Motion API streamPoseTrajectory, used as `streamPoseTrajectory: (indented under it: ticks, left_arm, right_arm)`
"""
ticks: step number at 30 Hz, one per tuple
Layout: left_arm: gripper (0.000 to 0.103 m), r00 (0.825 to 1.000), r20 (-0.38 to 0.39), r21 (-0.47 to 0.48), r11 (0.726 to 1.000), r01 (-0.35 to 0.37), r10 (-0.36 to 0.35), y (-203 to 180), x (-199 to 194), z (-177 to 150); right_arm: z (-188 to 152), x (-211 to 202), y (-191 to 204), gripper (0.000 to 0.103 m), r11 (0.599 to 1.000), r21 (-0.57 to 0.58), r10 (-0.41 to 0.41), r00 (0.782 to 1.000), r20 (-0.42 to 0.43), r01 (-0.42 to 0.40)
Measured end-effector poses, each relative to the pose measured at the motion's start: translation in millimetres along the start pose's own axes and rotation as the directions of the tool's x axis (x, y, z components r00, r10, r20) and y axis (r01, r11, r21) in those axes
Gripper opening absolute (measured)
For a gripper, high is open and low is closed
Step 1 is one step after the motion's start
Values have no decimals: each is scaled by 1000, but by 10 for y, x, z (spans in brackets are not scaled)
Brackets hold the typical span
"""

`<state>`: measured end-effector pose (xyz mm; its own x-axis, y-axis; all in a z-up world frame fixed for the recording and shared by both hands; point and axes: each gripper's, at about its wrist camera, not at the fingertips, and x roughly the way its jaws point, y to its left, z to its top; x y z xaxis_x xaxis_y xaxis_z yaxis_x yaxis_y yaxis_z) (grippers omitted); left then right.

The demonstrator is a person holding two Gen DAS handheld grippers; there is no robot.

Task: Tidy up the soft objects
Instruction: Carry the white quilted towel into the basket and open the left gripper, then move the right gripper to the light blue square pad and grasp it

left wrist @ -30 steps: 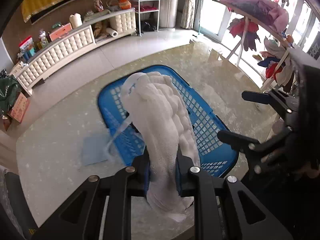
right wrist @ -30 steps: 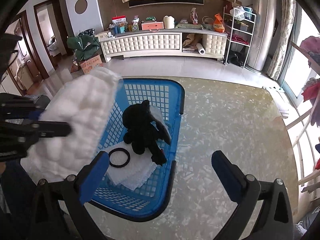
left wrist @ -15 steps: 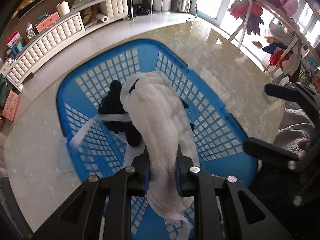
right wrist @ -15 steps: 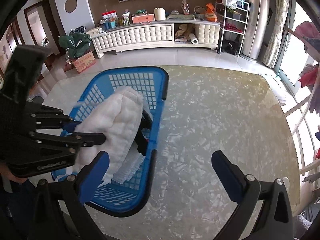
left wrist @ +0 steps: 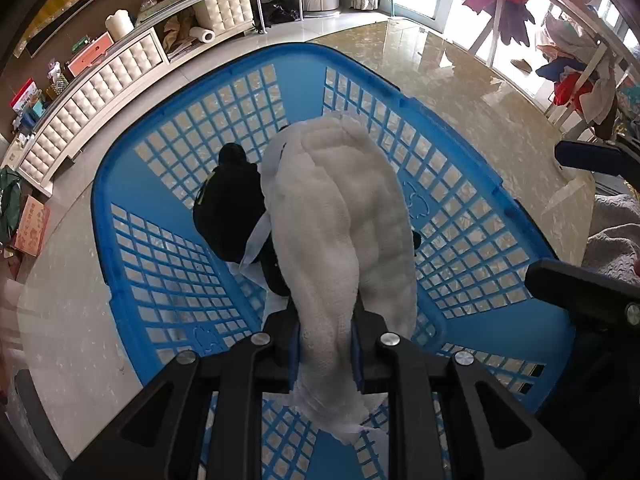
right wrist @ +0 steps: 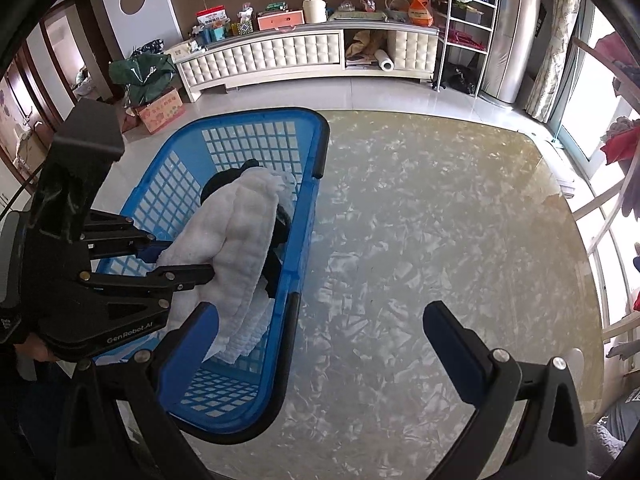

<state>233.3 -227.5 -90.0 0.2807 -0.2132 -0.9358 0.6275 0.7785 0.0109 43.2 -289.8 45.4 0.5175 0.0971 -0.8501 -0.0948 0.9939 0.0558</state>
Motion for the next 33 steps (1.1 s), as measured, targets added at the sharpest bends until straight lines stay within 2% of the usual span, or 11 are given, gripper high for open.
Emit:
streamPoseTrajectory:
  ticks: [6, 8, 12, 16, 19, 27, 30, 33]
  left_arm:
    - [21, 1000, -4, 20, 1000, -16, 16, -40, 21, 1]
    - [32, 1000, -3, 29, 999, -26, 26, -77, 34, -19]
    - [47, 1000, 5, 21, 999, -30, 30, -76, 12, -4]
    - [69, 998, 42, 33, 999, -40, 39, -69, -102, -14]
    - [83, 996, 77, 38, 999, -38, 35, -32, -248, -44]
    - [85, 986, 160, 58, 997, -53, 43, 115, -800, -249]
    - [85, 983, 178, 28, 999, -40, 34, 260, -969, -373]
    - [85, 979, 197, 4, 998, -63, 61, 441, -1093, -512]
  right_arm:
    - [17, 7, -6, 103, 1000, 7, 15, 1000, -9, -15]
    - [27, 7, -22, 103, 1000, 14, 21, 1000, -10, -21]
    - [33, 9, -60, 103, 999, 28, 16, 1000, -12, -15]
    - [31, -10, -67, 103, 1000, 28, 14, 1000, -6, -13]
    - [31, -50, -17, 103, 998, 25, 53, 999, 8, -54]
    - [141, -233, 281, 103, 997, -14, 71, 996, 58, -70]
    - [135, -258, 402, 103, 997, -18, 74, 996, 58, -73]
    - [155, -267, 557, 103, 997, -35, 70, 996, 51, -68]
